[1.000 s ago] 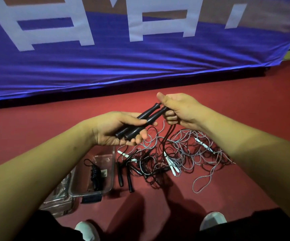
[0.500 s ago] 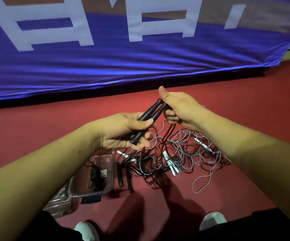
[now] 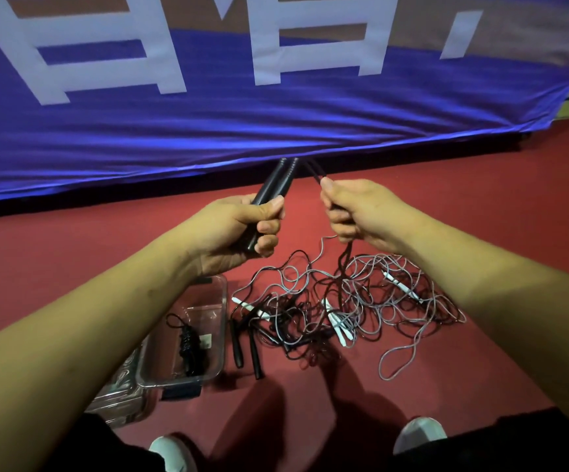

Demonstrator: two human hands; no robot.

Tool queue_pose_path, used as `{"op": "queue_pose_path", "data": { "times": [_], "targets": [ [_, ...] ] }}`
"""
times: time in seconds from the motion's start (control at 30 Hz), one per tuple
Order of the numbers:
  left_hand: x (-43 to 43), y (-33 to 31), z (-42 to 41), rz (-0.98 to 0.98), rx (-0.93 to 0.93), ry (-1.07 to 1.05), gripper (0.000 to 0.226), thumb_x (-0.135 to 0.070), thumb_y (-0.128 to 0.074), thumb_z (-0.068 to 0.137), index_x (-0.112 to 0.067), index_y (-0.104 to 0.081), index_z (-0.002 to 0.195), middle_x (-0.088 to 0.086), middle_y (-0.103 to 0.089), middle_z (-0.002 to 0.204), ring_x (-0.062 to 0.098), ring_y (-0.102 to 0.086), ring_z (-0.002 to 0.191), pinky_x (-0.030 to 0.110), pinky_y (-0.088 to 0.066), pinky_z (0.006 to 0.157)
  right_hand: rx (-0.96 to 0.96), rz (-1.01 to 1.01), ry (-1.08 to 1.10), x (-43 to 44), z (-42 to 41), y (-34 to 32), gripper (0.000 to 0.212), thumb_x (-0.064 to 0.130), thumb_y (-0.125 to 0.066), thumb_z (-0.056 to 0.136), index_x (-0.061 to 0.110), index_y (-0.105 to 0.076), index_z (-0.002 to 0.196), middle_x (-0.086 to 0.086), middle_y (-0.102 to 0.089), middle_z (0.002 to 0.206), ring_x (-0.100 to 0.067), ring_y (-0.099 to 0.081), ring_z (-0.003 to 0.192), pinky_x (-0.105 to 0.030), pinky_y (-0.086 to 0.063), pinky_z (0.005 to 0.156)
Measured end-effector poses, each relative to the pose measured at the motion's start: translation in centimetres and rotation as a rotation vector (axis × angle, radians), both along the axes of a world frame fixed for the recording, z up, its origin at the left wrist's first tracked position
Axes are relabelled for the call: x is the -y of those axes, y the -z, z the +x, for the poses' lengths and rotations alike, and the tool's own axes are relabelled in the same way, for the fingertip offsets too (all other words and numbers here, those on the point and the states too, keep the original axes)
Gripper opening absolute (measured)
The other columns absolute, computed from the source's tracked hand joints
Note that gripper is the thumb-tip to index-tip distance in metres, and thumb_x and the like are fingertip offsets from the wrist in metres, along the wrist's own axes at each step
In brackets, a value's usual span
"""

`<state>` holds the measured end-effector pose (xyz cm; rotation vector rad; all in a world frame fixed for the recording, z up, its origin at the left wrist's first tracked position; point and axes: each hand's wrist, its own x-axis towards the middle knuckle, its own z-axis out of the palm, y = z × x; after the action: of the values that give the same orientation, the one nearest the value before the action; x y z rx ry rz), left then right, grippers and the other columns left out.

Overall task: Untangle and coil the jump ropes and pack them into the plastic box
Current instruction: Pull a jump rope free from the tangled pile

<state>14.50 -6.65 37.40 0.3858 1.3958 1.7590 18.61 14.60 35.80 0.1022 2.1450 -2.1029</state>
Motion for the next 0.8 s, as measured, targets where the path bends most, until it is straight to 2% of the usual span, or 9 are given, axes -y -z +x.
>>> {"op": "queue_pose_path", "data": {
  "times": [0.1,0.17,0.27,0.33,0.4,0.5,0.6,0.67,0.8],
  "targets": [
    [0.8,-0.5,-0.1,-0.111,0.007,0.078,0.012,-0.019,-0.056,0.085,-0.011,-0.047,0.082,0.0,-0.04,0.058,0.008,-0.038,0.04,0.017,-0.034,0.039,-0.135,0.169,0.17,-1.2,-0.6,0.2,0.033,0.027,-0.047,0.101,0.014,-0.048,0.071,0.009,-0.029,0.044,-0.008,-0.025,0.037,-0.021,-0.022,0.044],
    [1.3,-0.6,-0.3,-0.179,0.013,0.126,0.012,-0.017,-0.057,0.085,-0.011,-0.047,0.081,0.0,-0.038,0.057,0.006,-0.033,0.037,0.016,-0.03,0.037,-0.19,0.384,0.22,-1.8,-0.6,0.6,0.031,0.025,-0.053,0.099,0.015,-0.053,0.069,0.01,-0.034,0.043,-0.007,-0.03,0.038,-0.021,-0.025,0.044],
    [1.6,-0.8,-0.5,-0.251,0.016,0.167,0.015,-0.017,-0.058,0.084,-0.003,-0.055,0.091,0.001,-0.037,0.057,0.005,-0.031,0.036,0.016,-0.024,0.039,-0.244,0.613,0.269,-2.0,-0.7,1.2,0.028,0.024,-0.059,0.095,0.019,-0.056,0.067,0.01,-0.042,0.041,-0.002,-0.035,0.04,-0.018,-0.028,0.045],
    [1.6,-1.0,-0.8,-0.268,-0.001,0.155,0.026,-0.017,-0.056,0.085,0.003,-0.058,0.102,0.001,-0.037,0.057,0.004,-0.031,0.036,0.018,-0.022,0.041,-0.283,0.72,0.31,-1.9,-1.0,1.2,0.023,0.022,-0.061,0.093,0.02,-0.058,0.07,0.01,-0.046,0.048,-0.002,-0.039,0.046,-0.019,-0.03,0.049],
    [1.4,-1.0,-0.8,-0.22,-0.035,0.104,0.021,-0.016,-0.054,0.086,0.001,-0.056,0.098,0.001,-0.036,0.056,0.005,-0.03,0.037,0.018,-0.021,0.041,-0.298,0.751,0.327,-1.6,-1.2,1.0,0.017,0.02,-0.06,0.093,0.017,-0.059,0.076,0.008,-0.049,0.056,-0.007,-0.044,0.051,-0.022,-0.034,0.053],
    [0.8,-0.8,-0.9,-0.128,-0.078,-0.059,0.009,-0.013,-0.052,0.09,-0.008,-0.048,0.084,0.002,-0.037,0.059,0.008,-0.035,0.039,0.017,-0.027,0.04,-0.199,0.587,0.219,-0.9,-1.2,1.1,0.022,0.02,-0.053,0.098,0.012,-0.058,0.078,-0.003,-0.056,0.059,-0.01,-0.058,0.049,-0.017,-0.04,0.051],
    [0.7,-0.2,-1.5,-0.099,-0.063,-0.291,0.017,-0.012,-0.049,0.099,-0.012,-0.05,0.082,0.003,-0.045,0.065,0.014,-0.062,0.052,0.019,-0.05,0.046,-0.002,0.366,0.037,0.0,-0.7,1.7,0.03,0.026,-0.048,0.101,0.011,-0.057,0.077,-0.005,-0.054,0.06,-0.023,-0.065,0.061,-0.026,-0.044,0.064],
    [0.8,0.2,-1.8,-0.055,-0.027,-0.415,0.016,-0.013,-0.048,0.101,-0.011,-0.051,0.086,0.008,-0.054,0.075,0.024,-0.073,0.071,0.024,-0.059,0.057,0.1,0.135,-0.021,1.0,-0.2,1.9,0.031,0.027,-0.044,0.102,0.009,-0.056,0.08,-0.004,-0.046,0.06,-0.024,-0.058,0.059,-0.031,-0.046,0.063],
    [0.6,0.7,-2.3,0.014,0.009,-0.614,0.015,-0.019,-0.046,0.104,-0.009,-0.051,0.093,0.028,-0.06,0.109,0.038,-0.068,0.093,0.043,-0.061,0.078,0.207,-0.22,-0.146,4.5,0.7,1.5,0.031,0.026,-0.036,0.104,0.007,-0.055,0.088,-0.001,-0.039,0.061,-0.015,-0.035,0.048,-0.027,-0.031,0.049]
  ]
}}
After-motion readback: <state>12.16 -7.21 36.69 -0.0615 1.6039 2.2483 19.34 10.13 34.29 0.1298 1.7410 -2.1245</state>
